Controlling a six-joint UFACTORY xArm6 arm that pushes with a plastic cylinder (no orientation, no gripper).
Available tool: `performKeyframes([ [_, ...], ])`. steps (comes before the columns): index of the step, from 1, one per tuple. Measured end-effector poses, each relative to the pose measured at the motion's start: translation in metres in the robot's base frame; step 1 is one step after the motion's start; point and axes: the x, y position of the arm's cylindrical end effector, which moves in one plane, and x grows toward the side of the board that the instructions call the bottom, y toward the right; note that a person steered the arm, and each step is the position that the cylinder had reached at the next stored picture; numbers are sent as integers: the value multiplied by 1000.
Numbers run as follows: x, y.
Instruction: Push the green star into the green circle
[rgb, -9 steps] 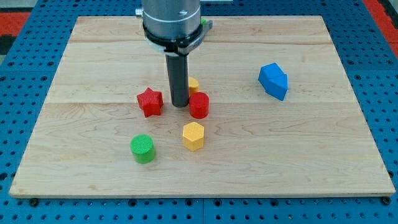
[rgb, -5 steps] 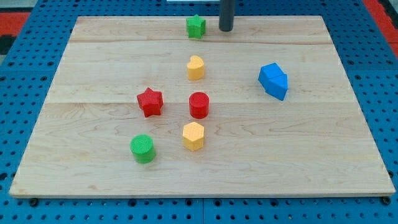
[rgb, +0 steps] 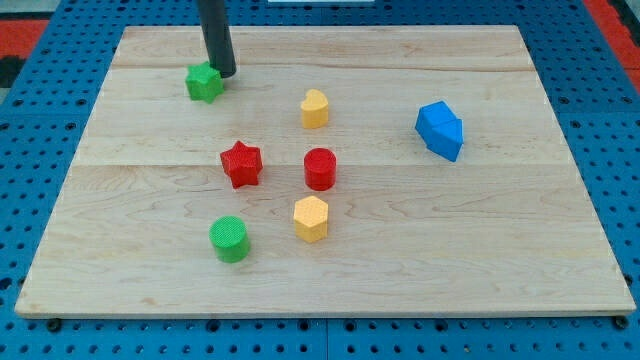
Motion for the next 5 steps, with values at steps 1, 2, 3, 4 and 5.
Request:
performKeyframes([
  [1, 20, -30],
  [2, 8, -54],
  [3, 19, -83],
  [4, 42, -115],
  [5, 69, -125],
])
